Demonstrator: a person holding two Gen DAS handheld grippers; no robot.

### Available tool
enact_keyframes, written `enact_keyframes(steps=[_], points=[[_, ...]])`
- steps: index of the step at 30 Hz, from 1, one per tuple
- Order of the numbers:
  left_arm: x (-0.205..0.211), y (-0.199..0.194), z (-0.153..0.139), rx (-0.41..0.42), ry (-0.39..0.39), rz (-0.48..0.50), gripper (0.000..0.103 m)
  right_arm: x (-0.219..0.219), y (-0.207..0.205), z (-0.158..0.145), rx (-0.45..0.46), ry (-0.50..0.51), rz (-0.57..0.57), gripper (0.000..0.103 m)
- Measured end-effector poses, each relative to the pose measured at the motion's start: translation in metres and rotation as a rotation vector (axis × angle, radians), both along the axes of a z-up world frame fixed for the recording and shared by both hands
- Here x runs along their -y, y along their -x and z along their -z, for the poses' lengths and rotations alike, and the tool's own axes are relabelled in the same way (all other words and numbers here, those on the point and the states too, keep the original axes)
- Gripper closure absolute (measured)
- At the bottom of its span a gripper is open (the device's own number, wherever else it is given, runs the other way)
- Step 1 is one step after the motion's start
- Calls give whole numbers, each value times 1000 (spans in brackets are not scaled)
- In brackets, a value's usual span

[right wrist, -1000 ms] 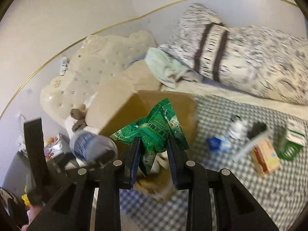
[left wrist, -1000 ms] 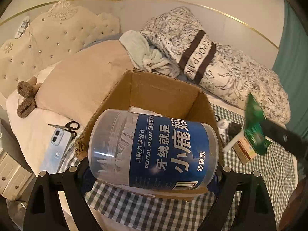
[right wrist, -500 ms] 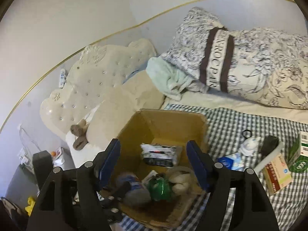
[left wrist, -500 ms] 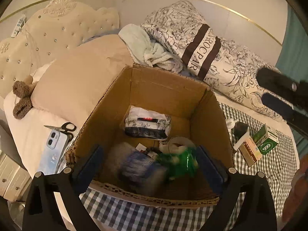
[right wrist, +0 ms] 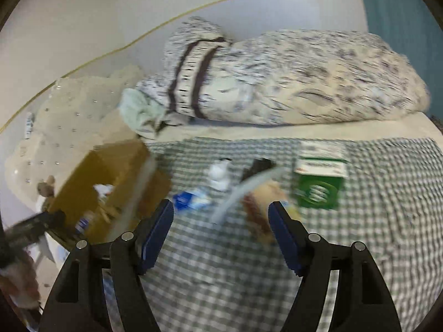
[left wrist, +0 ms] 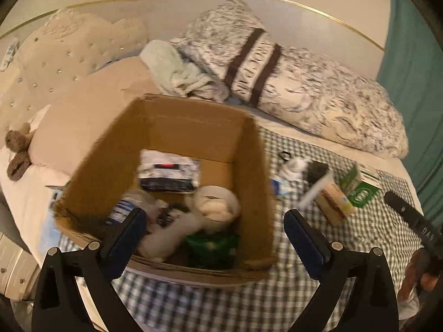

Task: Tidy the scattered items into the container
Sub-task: 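Move both tools back over the remaining items on the bed, then grasp the white plastic tube with the left tool while the right tool grasps the green medicine box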

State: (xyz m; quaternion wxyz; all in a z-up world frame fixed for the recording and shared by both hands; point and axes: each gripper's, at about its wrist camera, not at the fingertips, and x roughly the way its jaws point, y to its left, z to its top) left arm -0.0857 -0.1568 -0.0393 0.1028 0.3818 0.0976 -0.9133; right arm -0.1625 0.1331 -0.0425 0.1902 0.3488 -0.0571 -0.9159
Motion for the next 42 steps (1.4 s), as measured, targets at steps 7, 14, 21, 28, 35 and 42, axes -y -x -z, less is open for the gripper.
enact_keyframes(steps=[7, 14, 21, 28, 35, 42], points=[[-81, 15, 3, -15, 40, 154, 2, -58, -7, 16, 17, -7, 75, 32], [-141, 47, 26, 10, 85, 267, 2, -85, -4, 32, 33, -21, 134, 32], [-167, 93, 64, 43, 100, 334, 1, -82, 23, 47, 55, 3, 150, 31], [-163, 137, 98, 77, 102, 376, 1, -73, 64, 58, 82, 5, 188, 30], [-146, 170, 124, 110, 74, 364, 2, -52, 106, 68, 94, -48, 219, 30], [-139, 191, 143, 138, 41, 367, 2, -37, 134, 84, 133, -79, 282, 30]])
